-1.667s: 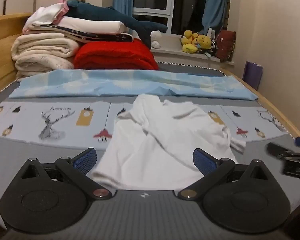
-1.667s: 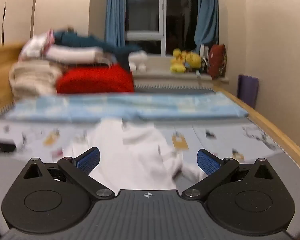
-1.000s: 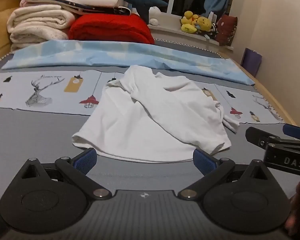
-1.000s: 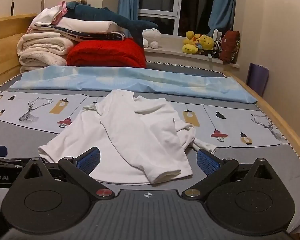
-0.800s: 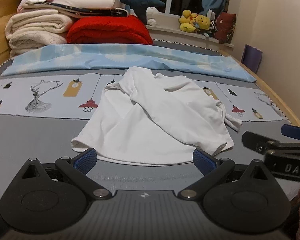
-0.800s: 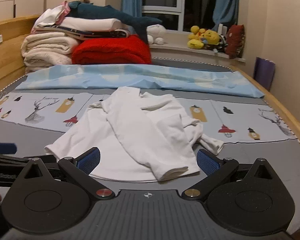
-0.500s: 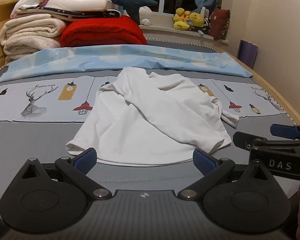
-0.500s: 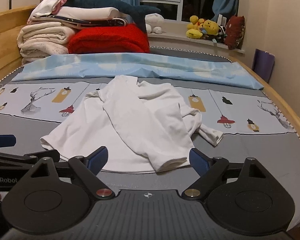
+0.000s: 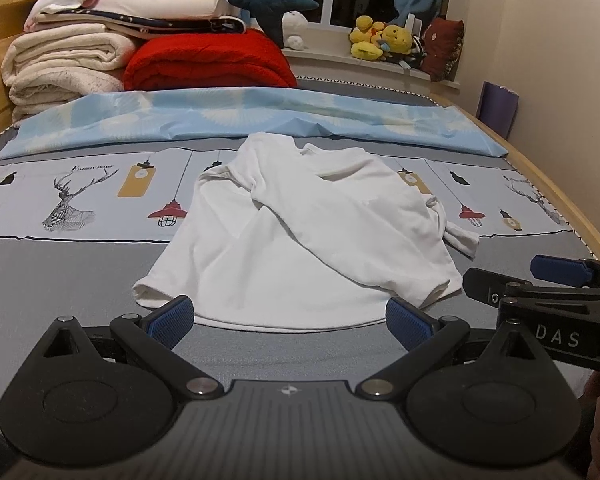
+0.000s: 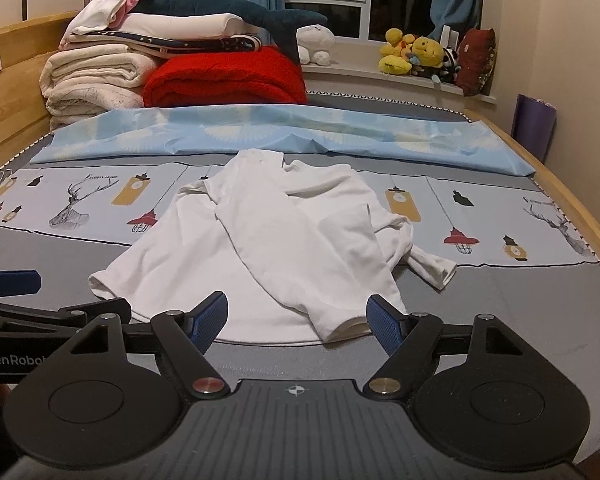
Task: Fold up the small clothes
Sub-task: 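Move both grippers toward the crumpled white shirt on the bed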
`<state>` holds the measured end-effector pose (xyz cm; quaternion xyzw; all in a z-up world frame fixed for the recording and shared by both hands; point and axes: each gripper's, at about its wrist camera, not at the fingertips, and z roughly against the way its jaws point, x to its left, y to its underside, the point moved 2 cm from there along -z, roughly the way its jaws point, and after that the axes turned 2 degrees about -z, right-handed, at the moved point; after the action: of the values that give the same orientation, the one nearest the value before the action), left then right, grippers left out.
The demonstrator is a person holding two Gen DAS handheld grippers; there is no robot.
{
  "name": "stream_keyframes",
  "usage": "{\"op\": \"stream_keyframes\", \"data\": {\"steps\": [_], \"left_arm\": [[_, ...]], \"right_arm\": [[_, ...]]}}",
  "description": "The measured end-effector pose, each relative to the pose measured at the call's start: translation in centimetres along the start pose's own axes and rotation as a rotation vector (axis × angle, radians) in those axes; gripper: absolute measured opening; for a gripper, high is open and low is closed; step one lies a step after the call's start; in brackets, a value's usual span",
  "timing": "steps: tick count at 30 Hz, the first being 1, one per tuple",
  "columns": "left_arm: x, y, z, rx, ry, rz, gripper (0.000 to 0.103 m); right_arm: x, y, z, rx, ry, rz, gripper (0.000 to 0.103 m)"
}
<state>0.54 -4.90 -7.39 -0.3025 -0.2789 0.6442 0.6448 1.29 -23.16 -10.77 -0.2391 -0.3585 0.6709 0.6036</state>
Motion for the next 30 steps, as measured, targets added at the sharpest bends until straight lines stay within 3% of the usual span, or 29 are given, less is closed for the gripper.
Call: {"op": "stream_keyframes", "data": {"steps": [17, 24, 30], "left_arm": [[-0.1, 0.3, -0.2, 0.009, -0.003, -0.005, 0.102], [-0.1, 0.4, -0.3, 0.010, 0.000, -0.005, 0.102], [-0.2, 0.3, -0.3, 0.012, -0.001, 0.001, 0.102]], "right_arm": [[1.2, 0.4, 0.1, 0.009, 0.012, 0.010, 0.075], [1.8, 0.7, -0.1, 0.019, 0.010, 0.033, 0.056], [2.0, 0.8, -0.1, 0.016, 0.000, 0.037, 0.055]]}}
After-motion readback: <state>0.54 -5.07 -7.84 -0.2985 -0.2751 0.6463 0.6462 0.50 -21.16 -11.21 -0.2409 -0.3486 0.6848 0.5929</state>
